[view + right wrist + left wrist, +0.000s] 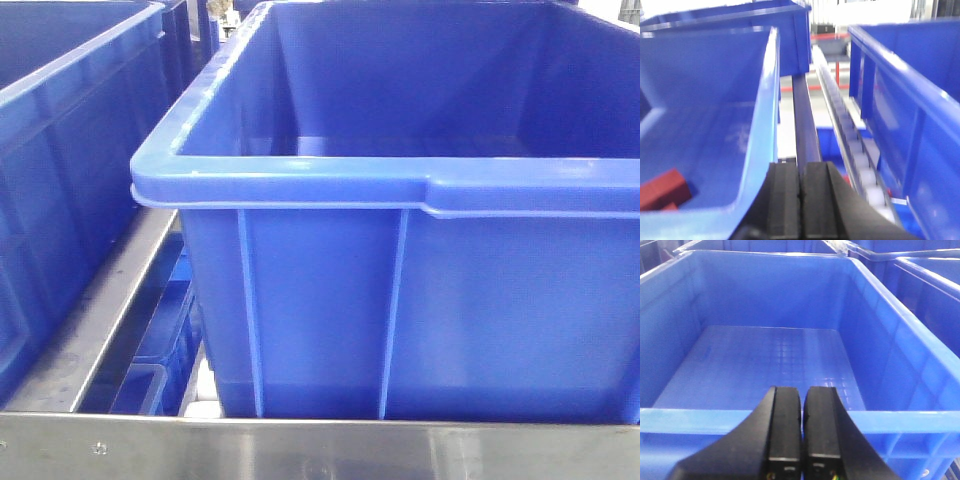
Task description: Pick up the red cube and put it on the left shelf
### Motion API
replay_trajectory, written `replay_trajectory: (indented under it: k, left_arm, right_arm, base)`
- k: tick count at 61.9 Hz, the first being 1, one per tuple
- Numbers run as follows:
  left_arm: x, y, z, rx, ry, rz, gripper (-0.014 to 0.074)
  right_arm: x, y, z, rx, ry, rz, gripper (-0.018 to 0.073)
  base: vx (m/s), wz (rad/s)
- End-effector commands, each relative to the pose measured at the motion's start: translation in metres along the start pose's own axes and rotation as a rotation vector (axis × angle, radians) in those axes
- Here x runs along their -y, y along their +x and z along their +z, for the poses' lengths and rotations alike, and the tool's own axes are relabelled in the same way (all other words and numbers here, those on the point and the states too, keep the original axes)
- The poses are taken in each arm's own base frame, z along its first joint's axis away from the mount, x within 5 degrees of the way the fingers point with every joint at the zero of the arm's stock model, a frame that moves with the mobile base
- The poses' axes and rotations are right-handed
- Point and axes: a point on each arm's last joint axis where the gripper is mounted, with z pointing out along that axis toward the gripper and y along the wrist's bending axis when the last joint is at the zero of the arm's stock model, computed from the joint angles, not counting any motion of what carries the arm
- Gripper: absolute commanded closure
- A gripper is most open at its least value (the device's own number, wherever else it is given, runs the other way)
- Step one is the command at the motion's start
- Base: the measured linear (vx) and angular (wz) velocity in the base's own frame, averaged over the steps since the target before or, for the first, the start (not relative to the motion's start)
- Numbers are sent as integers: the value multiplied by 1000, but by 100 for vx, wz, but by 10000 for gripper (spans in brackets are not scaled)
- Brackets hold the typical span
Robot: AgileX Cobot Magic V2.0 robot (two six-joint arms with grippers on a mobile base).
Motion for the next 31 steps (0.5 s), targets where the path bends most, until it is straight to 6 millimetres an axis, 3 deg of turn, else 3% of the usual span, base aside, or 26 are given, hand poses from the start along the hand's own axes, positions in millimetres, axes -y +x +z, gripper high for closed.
replay_trajectory:
  k: [1, 31]
  left_arm:
    - [-1, -1, 0, 77, 0, -7, 495]
    - [-1, -1, 0, 77, 0, -7, 495]
  right_arm:
    - [-1, -19, -3, 149, -4, 1, 498]
    - [-1, -19, -3, 146, -4, 1, 498]
  base:
    - [0, 0]
    - [0, 0]
